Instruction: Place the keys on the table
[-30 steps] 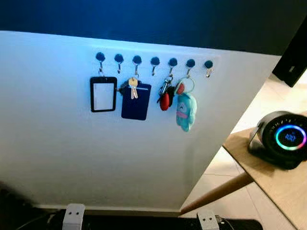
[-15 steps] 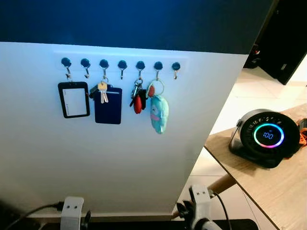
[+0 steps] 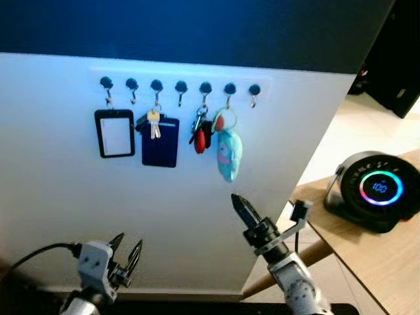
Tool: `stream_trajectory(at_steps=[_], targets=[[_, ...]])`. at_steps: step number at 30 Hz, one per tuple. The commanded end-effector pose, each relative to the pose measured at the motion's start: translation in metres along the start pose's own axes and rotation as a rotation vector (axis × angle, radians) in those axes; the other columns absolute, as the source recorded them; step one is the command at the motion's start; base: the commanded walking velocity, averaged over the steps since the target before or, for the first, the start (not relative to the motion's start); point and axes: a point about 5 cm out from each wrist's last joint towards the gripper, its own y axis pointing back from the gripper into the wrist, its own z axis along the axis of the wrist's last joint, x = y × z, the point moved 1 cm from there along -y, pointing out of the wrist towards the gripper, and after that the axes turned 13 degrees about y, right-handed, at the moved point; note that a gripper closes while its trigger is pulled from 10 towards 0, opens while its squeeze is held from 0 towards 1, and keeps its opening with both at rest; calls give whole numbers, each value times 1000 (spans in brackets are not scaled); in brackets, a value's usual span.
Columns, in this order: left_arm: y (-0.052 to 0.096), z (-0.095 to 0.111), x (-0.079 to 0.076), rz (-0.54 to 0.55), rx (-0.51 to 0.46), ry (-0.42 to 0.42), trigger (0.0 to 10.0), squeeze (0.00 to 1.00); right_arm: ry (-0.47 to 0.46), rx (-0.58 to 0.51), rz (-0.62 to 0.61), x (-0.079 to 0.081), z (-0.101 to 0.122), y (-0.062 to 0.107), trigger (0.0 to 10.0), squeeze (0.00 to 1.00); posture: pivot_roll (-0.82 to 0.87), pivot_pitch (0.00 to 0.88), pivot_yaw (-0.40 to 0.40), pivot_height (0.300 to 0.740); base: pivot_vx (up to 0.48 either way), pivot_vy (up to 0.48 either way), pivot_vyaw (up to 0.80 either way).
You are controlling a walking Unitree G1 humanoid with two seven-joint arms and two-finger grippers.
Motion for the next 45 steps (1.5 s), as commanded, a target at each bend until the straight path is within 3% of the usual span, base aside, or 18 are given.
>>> stream_trajectory(at_steps=[1, 3, 5, 7, 15, 18, 23, 29, 35, 36, 40, 41, 42, 43, 45], targets=[[-2, -1, -6, -21, 1, 20, 10000, 0, -43, -20, 56, 7, 4, 3, 10000, 0, 113, 71, -73, 740, 0, 0, 0], [-4, 1, -8, -33, -8, 16, 10000, 0, -41, -16, 84, 11, 6, 4, 10000, 0, 110, 72, -71, 740, 0, 0, 0], [-10, 10, -16, -68, -37, 11, 10000, 0, 91, -5, 27, 10, 10, 3, 10000, 0, 98, 75, -69, 740, 0, 0, 0], [-14, 16, -22, -91, -54, 19, 10000, 0, 124, -36, -19, 10, 16, 5, 10000, 0, 99, 75, -69, 740, 0, 0, 0], [-21, 34, -36, -138, -122, 63, 10000, 0, 84, -39, 25, 22, 23, 7, 10000, 0, 94, 81, -71, 740, 0, 0, 0], [-25, 47, -41, -137, -198, 56, 10000, 0, 54, -63, 31, 23, 26, 7, 10000, 0, 95, 81, -74, 740, 0, 0, 0], [-33, 79, -73, -231, -341, 15, 10000, 0, 63, -91, 2, 21, 31, 7, 10000, 0, 96, 86, -76, 740, 0, 0, 0], [-46, 106, -98, -315, -443, -47, 10000, 0, 102, -121, -26, 20, 38, 0, 10000, 0, 97, 89, -79, 740, 0, 0, 0], [-52, 104, -105, -371, -421, -65, 10000, 0, 152, -97, -15, 25, 36, -8, 10000, 0, 94, 90, -79, 740, 0, 0, 0], [-53, 103, -107, -394, -412, -72, 10000, 0, 204, -108, -43, 24, 40, -12, 10000, 0, 94, 90, -79, 740, 0, 0, 0], [-52, 100, -112, -444, -377, -67, 10000, 0, 215, -142, -28, 27, 47, -20, 10000, 0, 90, 90, -76, 740, 0, 0, 0], [-52, 99, -112, -447, -373, -68, 10000, 0, 215, -144, -20, 28, 48, -22, 10000, 408, 90, 90, -76, 740, 0, 0, 0], [-52, 99, -113, -449, -370, -70, 10000, 0, 215, -145, -15, 29, 49, -23, 10000, 408, 90, 89, -76, 740, 0, 0, 0], [-52, 99, -113, -448, -370, -70, 10000, 0, 212, -144, -7, 29, 50, -24, 10000, 1000, 90, 89, -77, 740, 0, 0, 0], [-52, 99, -113, -445, -375, -73, 10000, 0, 210, -142, -2, 30, 50, -24, 10000, 1000, 92, 90, -78, 740, 0, 0, 0]])
